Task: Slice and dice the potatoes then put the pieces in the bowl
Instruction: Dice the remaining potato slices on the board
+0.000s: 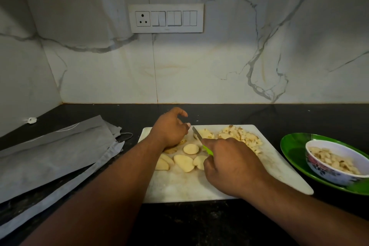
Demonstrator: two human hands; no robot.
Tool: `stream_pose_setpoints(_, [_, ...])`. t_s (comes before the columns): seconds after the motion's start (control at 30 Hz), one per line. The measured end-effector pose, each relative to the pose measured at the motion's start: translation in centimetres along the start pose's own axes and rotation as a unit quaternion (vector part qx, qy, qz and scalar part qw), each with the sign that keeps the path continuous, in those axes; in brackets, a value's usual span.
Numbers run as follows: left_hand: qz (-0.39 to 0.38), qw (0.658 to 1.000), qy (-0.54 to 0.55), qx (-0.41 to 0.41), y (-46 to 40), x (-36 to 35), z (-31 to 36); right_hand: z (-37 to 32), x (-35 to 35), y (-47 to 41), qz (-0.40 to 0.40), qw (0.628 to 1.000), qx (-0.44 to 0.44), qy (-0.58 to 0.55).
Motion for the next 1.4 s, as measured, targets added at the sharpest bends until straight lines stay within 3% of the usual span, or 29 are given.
stream_pose_setpoints(0.3, [-0.025, 0.996, -0.078, -0.024, 0.5, -0.2, 0.9, 2.1, 1.6, 1.2, 0.031, 0.998, -0.046, -0.017])
stream_pose_setpoints(0.53, [0.001, 0.997, -0.056, -0.047, 0.6, 0.1, 0.6, 0.2, 0.3, 0.8, 0.009, 0.999, 0.014, -0.036])
stream_pose_setpoints(0.67, [-0.005, 0.997, -0.068, -0.045, 0.6, 0.1, 0.6, 1.8, 0.8, 1.1, 0.019, 0.999, -0.030, -0.021])
stream_pose_setpoints(0.87, [-0.060, 0.992, -0.078, -0.077, 1.2, -0.4, 1.7, 3.0, 1.9, 1.5, 0.045, 0.998, -0.041, -0.025])
stream_pose_setpoints(1.0, [-0.136, 0.980, -0.087, -0.113, 1.8, -0.9, 2.6, 2.2, 0.5, 1.2, 0.011, 0.999, 0.007, -0.053])
stream_pose_setpoints(1.13, [-0.192, 0.968, -0.104, -0.122, 2.4, -1.6, 3.2, 3.1, 0.7, 1.2, 0.006, 0.999, -0.026, -0.039])
stream_pose_setpoints(1.4, [-0.187, 0.966, -0.139, -0.114, 2.6, -2.4, 3.7, 4.2, 1.3, 1.0, 0.024, 0.997, -0.058, -0.055])
Point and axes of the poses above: each hand's wrist, its own y-axis away from the middle knuckle, its own x-axis out of the back of the hand, z = x × y, the point moved 5 cm from there along -y, towards the middle knuckle, and after that the axes turned 10 degrees about -z, right-handed, at the moved point
